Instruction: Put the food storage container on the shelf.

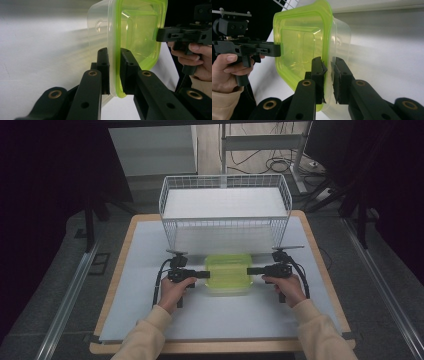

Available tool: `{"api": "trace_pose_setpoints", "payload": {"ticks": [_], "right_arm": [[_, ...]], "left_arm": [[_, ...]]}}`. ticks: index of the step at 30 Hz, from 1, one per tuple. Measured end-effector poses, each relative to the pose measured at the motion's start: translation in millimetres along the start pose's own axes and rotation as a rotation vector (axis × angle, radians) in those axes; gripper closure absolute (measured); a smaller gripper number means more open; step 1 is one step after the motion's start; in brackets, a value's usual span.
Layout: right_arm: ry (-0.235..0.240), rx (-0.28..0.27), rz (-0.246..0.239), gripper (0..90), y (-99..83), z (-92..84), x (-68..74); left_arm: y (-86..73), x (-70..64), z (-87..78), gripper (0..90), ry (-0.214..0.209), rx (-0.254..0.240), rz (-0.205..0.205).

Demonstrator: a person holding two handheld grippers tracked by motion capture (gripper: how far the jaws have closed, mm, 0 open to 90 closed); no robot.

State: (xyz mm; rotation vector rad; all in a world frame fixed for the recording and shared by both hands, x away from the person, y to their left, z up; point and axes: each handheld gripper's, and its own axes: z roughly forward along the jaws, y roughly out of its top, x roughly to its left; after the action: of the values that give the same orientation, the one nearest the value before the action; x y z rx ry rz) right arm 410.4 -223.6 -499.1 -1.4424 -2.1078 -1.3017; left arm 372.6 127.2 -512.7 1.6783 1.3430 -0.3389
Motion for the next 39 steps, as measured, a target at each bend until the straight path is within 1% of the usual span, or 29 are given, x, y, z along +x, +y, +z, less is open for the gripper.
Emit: {"api": "trace_pose_setpoints", "payload": {"ticks": [3, 11, 13, 20, 27, 32, 39], "right_arm": [[0.009, -0.006, -0.006, 80.6, -1.0, -3.6, 4.0], [0.022, -0.025, -0.033, 80.6, -1.2, -10.5, 15.3], [0.027, -0.026, -0.032, 80.6, -1.0, -11.6, 18.1], [0.044, -0.043, -0.055, 80.6, 0.8, -14.8, 27.5], [0.057, -0.063, -0.07, 80.6, 2.9, -21.9, 38.7], [0.062, -0.08, -0.093, 80.6, 5.0, -27.7, 47.1], [0.074, -0.101, -0.109, 80.7, 10.7, -34.4, 59.0]], "left_arm": [[-0.9, -2.7, -3.9, 80.4, -0.012, -0.01, 0.014], [-2.4, -9.3, -15.5, 80.3, -0.037, -0.034, 0.034], [-2.6, -10.0, -19.3, 80.2, -0.044, -0.032, 0.042], [-1.7, -16.2, -31.6, 79.8, -0.062, -0.045, 0.053], [0.4, -27.2, -43.9, 79.5, -0.071, -0.064, 0.07], [2.3, -35.2, -52.8, 79.4, -0.081, -0.078, 0.083], [7.2, -45.6, -65.4, 79.2, -0.084, -0.098, 0.106]]}}
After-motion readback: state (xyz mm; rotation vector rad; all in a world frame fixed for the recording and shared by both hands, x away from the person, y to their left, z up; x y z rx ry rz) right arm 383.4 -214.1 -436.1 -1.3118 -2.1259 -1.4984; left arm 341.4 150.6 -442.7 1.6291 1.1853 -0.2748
